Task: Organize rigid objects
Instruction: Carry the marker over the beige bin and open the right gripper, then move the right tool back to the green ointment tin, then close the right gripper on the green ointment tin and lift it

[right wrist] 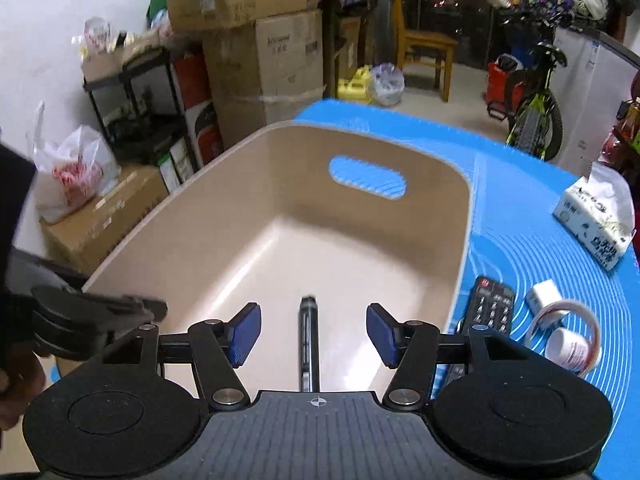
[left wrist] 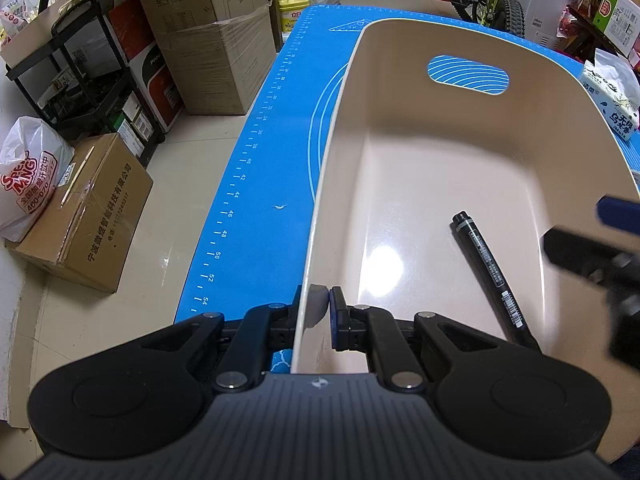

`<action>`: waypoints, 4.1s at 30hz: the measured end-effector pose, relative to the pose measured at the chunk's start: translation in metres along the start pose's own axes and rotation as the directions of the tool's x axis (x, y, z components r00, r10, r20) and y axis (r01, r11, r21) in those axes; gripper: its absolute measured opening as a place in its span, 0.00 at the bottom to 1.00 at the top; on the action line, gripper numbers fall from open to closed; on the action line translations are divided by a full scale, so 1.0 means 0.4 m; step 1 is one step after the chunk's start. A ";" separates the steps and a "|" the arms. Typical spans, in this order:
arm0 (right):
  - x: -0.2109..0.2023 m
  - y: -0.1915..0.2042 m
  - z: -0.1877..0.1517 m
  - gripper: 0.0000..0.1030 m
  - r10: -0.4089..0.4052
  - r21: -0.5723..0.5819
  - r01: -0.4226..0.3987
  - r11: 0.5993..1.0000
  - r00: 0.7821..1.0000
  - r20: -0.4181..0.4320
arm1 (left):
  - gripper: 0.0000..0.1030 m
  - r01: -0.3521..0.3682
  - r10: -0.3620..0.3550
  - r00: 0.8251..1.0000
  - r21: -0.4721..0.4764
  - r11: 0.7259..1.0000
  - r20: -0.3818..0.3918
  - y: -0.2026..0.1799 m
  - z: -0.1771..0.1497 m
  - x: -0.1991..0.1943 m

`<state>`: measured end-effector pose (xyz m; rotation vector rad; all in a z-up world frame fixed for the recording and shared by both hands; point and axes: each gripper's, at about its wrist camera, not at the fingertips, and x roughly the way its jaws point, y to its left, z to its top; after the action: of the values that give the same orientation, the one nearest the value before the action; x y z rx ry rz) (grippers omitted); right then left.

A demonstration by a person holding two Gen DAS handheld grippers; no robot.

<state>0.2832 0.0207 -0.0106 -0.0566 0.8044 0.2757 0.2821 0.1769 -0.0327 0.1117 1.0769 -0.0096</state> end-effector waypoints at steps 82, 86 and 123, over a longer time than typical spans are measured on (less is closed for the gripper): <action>0.001 -0.265 -0.334 0.73 -0.168 0.147 0.193 0.970 0.972 -0.166 | 0.12 -0.005 0.005 1.000 -0.003 1.000 0.000 -0.004 -0.004 0.002; 0.000 -0.264 -0.335 0.73 -0.169 0.145 0.193 0.970 0.972 -0.164 | 0.12 -0.002 0.002 1.000 -0.004 1.000 0.001 -0.003 -0.004 0.003; -0.082 -0.268 -0.280 0.53 -0.194 0.173 0.194 0.966 0.981 -0.018 | 0.12 -0.006 0.006 1.000 -0.007 1.000 -0.001 -0.014 0.000 0.001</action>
<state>0.2111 -0.1071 -0.0709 0.0289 0.8144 0.0197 0.2822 0.1713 -0.0336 0.1088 1.0772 -0.0004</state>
